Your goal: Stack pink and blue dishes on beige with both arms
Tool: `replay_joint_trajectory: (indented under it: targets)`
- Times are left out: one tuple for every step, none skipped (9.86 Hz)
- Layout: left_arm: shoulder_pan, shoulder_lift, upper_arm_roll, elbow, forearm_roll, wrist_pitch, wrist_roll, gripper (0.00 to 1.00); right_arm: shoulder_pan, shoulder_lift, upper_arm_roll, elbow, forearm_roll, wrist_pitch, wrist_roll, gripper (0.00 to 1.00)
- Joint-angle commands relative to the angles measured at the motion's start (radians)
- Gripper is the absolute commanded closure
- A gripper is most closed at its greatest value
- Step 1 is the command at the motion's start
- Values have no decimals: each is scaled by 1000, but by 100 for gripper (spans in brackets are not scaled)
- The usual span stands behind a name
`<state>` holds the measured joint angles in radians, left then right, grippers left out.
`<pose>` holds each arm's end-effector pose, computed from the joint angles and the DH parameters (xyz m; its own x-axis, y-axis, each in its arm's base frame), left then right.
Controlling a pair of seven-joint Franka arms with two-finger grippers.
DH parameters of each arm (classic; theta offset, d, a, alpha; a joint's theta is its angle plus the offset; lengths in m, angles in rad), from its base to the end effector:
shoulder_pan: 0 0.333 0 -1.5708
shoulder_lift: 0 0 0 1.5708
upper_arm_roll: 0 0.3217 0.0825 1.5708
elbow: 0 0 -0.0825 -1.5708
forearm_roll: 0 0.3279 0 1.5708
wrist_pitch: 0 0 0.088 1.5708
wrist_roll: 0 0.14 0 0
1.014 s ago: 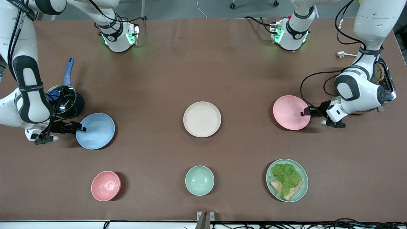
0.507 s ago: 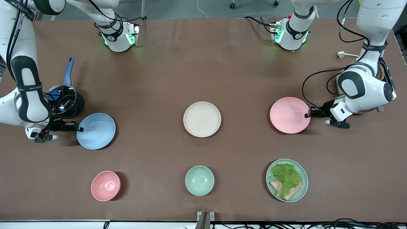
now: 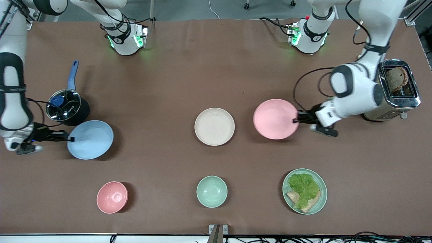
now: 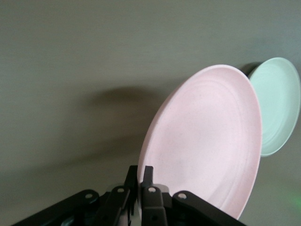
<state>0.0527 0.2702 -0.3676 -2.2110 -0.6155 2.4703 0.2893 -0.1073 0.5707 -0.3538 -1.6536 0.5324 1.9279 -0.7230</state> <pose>0.4935 -0.1701 0.2840 0.9950 -0.0995 0.0037 -0.0902 -0.8851 0.4566 0.5738 -0.2019 0.2853 0.9983 0.0446 -0.0380 0.0281 -0.9334 -0.3578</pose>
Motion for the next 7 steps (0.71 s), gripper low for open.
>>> replay_joint_trajectory:
  targets:
    - [3, 136, -178, 1, -6, 245, -182, 100, 26, -52, 7, 96, -113, -101, 207, 99]
    - [-4, 186, -233, 2, -3, 328, -240, 99, 34, -81, 44, 97, -133, -107, 287, 99]
    - [-16, 205, -261, -1, -3, 378, -261, 99, 34, -113, 94, 89, -179, -107, 380, 99]
    - [-36, 211, -264, 1, -3, 383, -298, 99, 34, -145, 160, 78, -225, -109, 490, 99]
    - [-54, 234, -264, 10, -1, 389, -308, 99, 35, -182, 232, 37, -236, -96, 613, 99]
    - [-78, 279, -264, 37, 6, 415, -309, 99, 35, -210, 302, -3, -239, -64, 720, 99]
    - [-100, 317, -264, 63, 19, 438, -311, 98, 37, -238, 361, -56, -239, -13, 799, 99]
